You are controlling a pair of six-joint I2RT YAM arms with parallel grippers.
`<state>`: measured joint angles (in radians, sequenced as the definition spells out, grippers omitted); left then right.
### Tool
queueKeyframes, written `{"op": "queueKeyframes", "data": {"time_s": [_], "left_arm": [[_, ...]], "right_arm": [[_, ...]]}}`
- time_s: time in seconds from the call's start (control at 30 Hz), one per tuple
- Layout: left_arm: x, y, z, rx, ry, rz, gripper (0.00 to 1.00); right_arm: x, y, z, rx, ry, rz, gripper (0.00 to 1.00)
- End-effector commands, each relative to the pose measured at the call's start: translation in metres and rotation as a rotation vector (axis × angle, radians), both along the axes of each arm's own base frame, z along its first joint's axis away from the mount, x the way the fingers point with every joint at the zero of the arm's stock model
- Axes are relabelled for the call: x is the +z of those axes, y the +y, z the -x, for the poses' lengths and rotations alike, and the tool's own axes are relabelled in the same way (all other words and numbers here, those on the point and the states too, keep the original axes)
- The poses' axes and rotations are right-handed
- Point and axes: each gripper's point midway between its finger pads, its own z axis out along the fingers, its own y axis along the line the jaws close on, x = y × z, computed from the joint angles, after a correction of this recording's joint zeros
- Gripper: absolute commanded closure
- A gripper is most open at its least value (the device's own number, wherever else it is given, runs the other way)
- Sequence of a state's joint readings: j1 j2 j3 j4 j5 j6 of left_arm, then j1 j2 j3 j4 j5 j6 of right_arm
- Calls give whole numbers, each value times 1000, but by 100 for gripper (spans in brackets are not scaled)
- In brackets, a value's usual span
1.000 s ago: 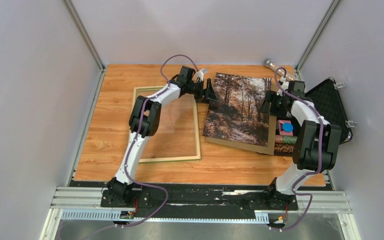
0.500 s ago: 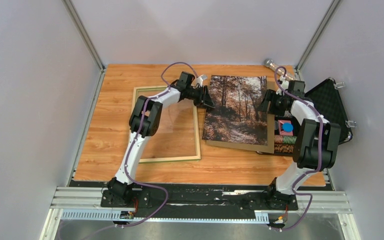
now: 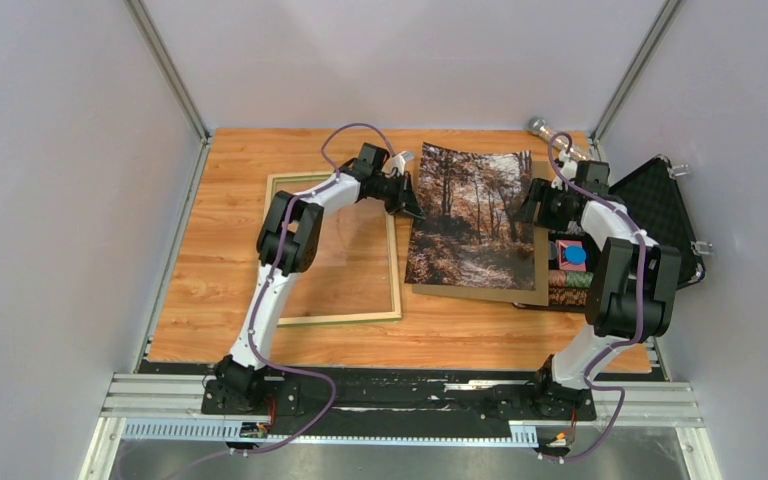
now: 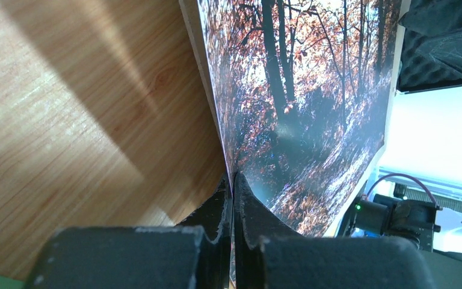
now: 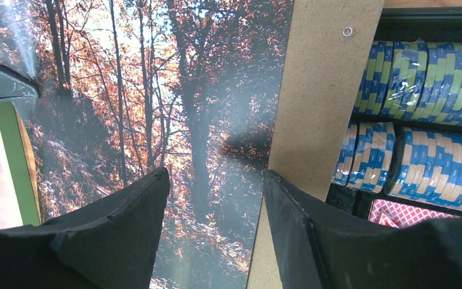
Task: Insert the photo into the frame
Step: Pick up the photo at the center of the board.
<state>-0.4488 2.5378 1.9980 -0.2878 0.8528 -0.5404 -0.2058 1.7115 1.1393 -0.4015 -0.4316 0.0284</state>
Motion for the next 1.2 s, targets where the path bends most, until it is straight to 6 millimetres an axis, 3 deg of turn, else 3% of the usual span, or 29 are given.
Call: {"op": "queueKeyframes", "data": {"time_s": [0.0, 0.33, 0.43, 0.47, 0.53, 0.7, 0.93, 1.03, 1.17], "left_arm": [[36, 13, -14, 20, -118, -26, 100], [79, 12, -13, 23, -138, 29, 100], [91, 12, -13, 33, -138, 41, 100], [95, 12, -12, 38, -135, 46, 100], [100, 12, -12, 45, -130, 51, 100], [116, 14, -8, 57, -134, 47, 100], [157, 26, 6, 49, -189, 26, 100], [171, 37, 13, 52, -218, -6, 100], [199, 60, 19, 86, -298, -70, 100]], "right_arm": [[-43, -9, 26, -37, 149, 30, 37], [-37, -12, 25, -52, 136, 27, 31], [-27, -9, 23, -52, 115, 11, 27], [-24, -8, 22, -49, 109, 4, 16], [-15, -5, 21, -42, 93, -13, 8], [14, 8, 17, -6, 30, -73, 7], [78, 42, 8, 104, -117, -161, 8], [102, 66, 5, 177, -169, -179, 7], [133, 113, -1, 302, -239, -183, 8]]}}
